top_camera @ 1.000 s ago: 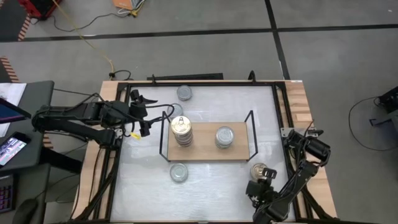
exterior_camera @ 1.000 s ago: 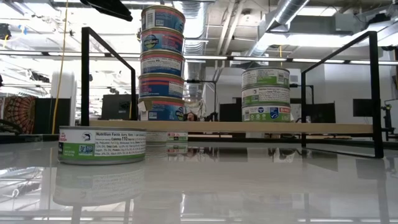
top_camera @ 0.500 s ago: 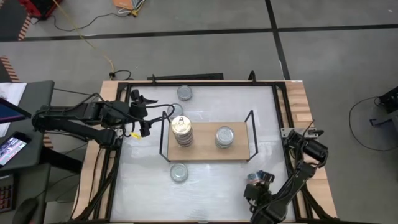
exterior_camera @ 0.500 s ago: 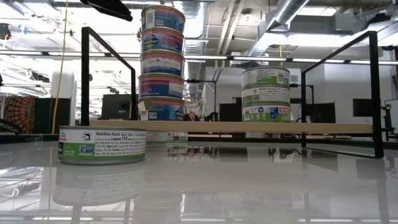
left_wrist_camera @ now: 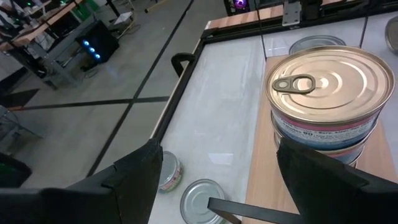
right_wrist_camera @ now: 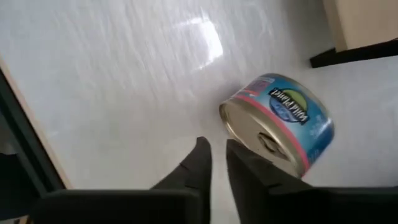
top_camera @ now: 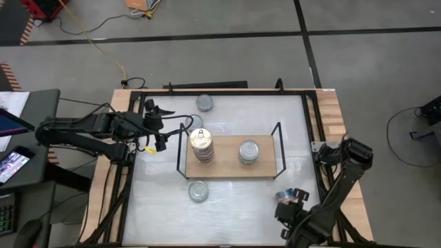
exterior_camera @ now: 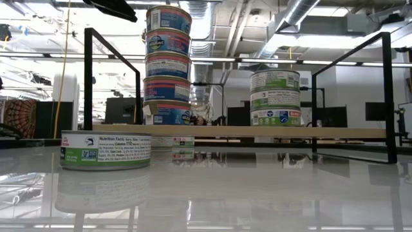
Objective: Stack canned seafood by type on shelf
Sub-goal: Stack the blue tuna can on top of the blue tuna can on the shelf
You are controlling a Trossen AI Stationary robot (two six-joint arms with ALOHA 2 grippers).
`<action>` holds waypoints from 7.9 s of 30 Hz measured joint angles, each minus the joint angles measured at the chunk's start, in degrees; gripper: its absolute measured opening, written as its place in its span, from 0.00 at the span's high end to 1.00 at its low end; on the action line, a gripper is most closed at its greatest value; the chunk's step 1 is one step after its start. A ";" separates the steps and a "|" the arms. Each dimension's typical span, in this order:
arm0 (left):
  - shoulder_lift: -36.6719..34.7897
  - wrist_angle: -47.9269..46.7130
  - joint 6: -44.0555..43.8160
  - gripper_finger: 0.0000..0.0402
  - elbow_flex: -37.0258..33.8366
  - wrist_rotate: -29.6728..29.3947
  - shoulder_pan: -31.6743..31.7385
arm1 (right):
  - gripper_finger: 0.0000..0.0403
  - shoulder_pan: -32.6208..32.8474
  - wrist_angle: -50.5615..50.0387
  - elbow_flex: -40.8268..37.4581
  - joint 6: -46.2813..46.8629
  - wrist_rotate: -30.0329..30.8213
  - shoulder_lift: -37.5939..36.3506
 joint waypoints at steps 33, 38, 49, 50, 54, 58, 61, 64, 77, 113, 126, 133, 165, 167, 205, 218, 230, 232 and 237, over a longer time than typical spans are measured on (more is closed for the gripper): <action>0.01 -2.78 -0.90 0.25 -0.02 2.16 -0.02 | 0.11 -15.45 -4.28 -0.02 -29.25 -11.89 -1.76; 0.00 -3.10 -0.43 0.25 -0.02 3.12 -0.04 | 0.11 -18.53 -4.25 -0.03 -37.61 -17.09 -1.76; 0.02 -4.56 -0.57 0.25 -0.02 4.73 -0.04 | 0.11 -19.29 -5.19 -0.94 -57.63 -19.86 -1.30; 0.01 -4.67 -0.59 0.25 -0.02 4.72 -0.04 | 0.12 -19.08 -5.02 -1.58 -58.17 -19.83 -1.29; 0.02 -5.19 -0.80 0.25 -0.02 4.71 -0.04 | 0.14 -18.36 -5.19 -3.64 -61.30 -19.83 -1.28; 0.00 -5.25 -0.83 0.25 -0.02 4.65 -0.04 | 0.17 -17.89 -5.20 -5.68 -61.74 -19.88 -1.28; 0.02 -5.25 -1.13 0.25 -0.02 4.62 -0.04 | 0.18 -16.92 -4.93 -7.46 -65.25 -19.83 -1.28; 0.02 -5.26 -1.46 0.25 -0.02 4.60 -0.04 | 0.19 -16.08 -5.26 -8.89 -66.88 -19.33 -1.28; 0.02 -5.35 -1.48 0.25 -0.02 4.56 -0.03 | 0.34 -15.49 -0.31 -10.95 -67.03 -18.89 -1.28; 0.01 -9.06 -5.73 0.25 -0.02 7.55 -0.04 | 0.32 -9.21 -7.47 -8.07 5.70 -21.36 -11.98; 0.00 -9.01 -7.49 0.25 -0.02 9.08 -0.04 | 0.31 -2.46 4.82 -25.26 19.71 -13.95 -22.75; 0.01 -9.03 -7.50 0.25 -0.02 9.06 -0.04 | 0.31 -4.70 5.29 -25.90 14.58 -14.74 -22.74; 0.01 -12.92 -10.26 0.25 -0.02 12.03 -0.04 | 0.08 -5.13 18.59 -33.13 13.86 -27.01 -22.74; 0.02 -12.90 -10.26 0.25 -0.02 12.03 -0.04 | 0.09 -5.15 19.88 -34.18 13.92 -27.10 -22.74; 0.02 -2.51 -1.63 0.25 -0.02 9.24 -0.02 | 0.48 -8.82 34.88 -30.21 9.20 -9.79 -44.01; 0.02 -0.95 2.27 0.25 -0.02 11.39 -2.08 | 0.48 -29.85 55.44 -30.21 -14.33 -12.62 -44.13; 0.60 0.35 11.23 0.25 -0.02 -8.96 -14.40 | 0.47 -54.96 74.13 -25.93 -23.23 -24.31 -34.28; 0.95 0.43 14.43 0.25 -0.02 -13.03 -16.70 | 0.47 -57.51 73.72 -22.88 -21.13 -26.28 -31.01; 2.37 2.90 26.59 0.25 -0.02 -25.30 -21.07 | 0.47 -60.89 72.96 -13.59 -20.55 -32.39 -22.70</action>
